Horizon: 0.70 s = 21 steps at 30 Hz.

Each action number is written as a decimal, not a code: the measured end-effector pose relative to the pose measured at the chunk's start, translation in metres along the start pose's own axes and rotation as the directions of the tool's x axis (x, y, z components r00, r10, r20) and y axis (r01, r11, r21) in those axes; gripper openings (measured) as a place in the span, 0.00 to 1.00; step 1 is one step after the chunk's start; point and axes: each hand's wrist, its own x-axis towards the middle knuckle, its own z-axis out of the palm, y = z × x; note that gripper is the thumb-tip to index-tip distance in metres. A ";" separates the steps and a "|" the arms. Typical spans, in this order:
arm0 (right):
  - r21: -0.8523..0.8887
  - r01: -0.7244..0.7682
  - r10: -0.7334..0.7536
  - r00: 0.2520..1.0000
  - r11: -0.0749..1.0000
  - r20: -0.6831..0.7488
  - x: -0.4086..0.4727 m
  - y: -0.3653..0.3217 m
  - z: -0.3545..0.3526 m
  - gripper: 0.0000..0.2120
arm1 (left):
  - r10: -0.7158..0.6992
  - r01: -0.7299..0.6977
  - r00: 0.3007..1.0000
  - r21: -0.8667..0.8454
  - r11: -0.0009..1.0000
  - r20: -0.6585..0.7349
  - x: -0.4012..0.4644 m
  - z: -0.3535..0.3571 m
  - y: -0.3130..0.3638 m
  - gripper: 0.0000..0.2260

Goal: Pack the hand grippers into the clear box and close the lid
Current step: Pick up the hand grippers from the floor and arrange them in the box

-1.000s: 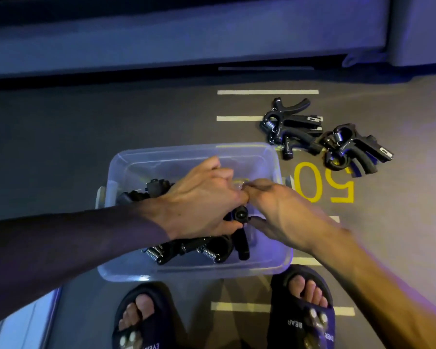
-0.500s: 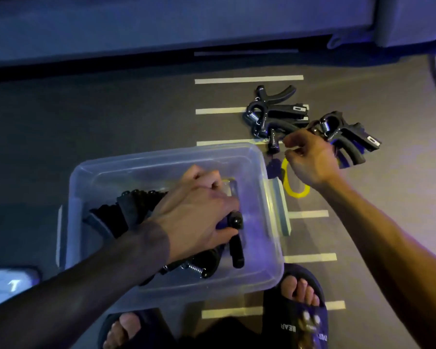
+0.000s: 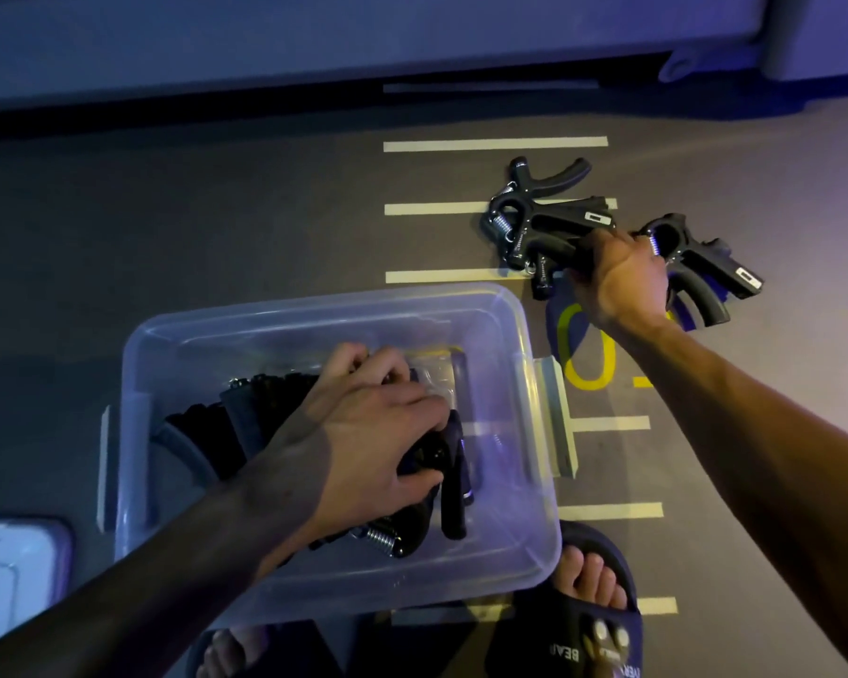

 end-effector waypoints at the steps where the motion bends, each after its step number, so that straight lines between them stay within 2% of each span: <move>1: -0.001 0.021 -0.021 0.999 1.000 -0.029 -0.001 0.000 0.000 0.16 | -0.001 0.001 1.000 0.001 1.000 0.002 0.000 0.000 0.001 0.17; 5: 0.109 0.030 -0.020 0.995 0.994 -0.094 -0.007 -0.002 -0.005 0.16 | 0.010 -0.010 1.000 0.000 1.000 0.008 0.000 -0.002 0.004 0.16; 9: 0.433 0.035 0.031 0.989 0.901 -0.145 -0.015 -0.013 -0.022 0.16 | 0.024 -0.024 1.000 0.023 0.999 0.001 -0.002 -0.004 0.006 0.16; 11: 0.524 0.080 0.017 0.984 0.848 -0.177 -0.021 -0.021 -0.036 0.13 | 0.016 -0.016 1.000 0.043 0.999 -0.003 -0.003 -0.005 0.007 0.16; 13: 0.513 0.132 -0.019 0.975 0.848 -0.219 -0.031 -0.031 -0.052 0.10 | 0.014 -0.015 1.000 0.079 0.997 0.023 -0.003 -0.005 0.008 0.16; 17: 0.398 0.218 -0.093 0.946 0.891 -0.311 -0.057 -0.044 -0.086 0.10 | 0.029 -0.036 0.998 0.119 0.992 0.058 0.002 -0.004 0.013 0.18; 21: 0.419 0.308 -0.102 0.889 0.854 -0.446 -0.106 -0.059 -0.137 0.10 | -0.006 0.000 0.998 0.083 0.997 0.067 0.006 -0.005 0.019 0.18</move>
